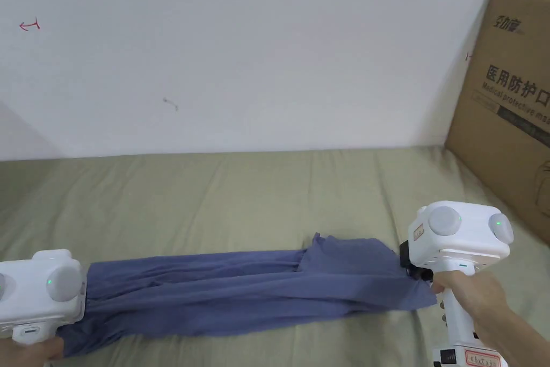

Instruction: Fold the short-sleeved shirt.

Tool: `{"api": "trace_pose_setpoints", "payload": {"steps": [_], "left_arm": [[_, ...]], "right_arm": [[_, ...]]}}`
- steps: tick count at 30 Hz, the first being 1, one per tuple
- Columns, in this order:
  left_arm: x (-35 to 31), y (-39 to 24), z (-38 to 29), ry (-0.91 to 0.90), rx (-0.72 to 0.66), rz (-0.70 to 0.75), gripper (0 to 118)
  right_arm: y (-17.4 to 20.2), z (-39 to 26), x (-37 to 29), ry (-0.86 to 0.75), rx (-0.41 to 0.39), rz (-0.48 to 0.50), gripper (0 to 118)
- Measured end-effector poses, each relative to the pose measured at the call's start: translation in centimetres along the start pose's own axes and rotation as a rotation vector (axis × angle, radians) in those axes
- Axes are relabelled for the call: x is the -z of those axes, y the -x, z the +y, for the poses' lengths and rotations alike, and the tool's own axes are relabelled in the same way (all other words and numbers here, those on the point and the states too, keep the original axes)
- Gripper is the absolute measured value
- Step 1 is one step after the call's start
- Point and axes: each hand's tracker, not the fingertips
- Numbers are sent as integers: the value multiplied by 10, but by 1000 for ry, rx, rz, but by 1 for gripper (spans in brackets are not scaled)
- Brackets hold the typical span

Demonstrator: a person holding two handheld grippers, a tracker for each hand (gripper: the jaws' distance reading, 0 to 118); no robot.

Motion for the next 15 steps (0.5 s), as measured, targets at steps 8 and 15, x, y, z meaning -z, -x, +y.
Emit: {"api": "trace_pose_setpoints", "payload": {"steps": [8, 15], "left_arm": [[-86, 50, -111, -68, 35, -6, 3], [-152, 87, -248, -66, 40, -61, 3]], "right_arm": [[-48, -117, -65, 12, 20, 52, 2], [-82, -273, -142, 13, -1, 56, 2]]}}
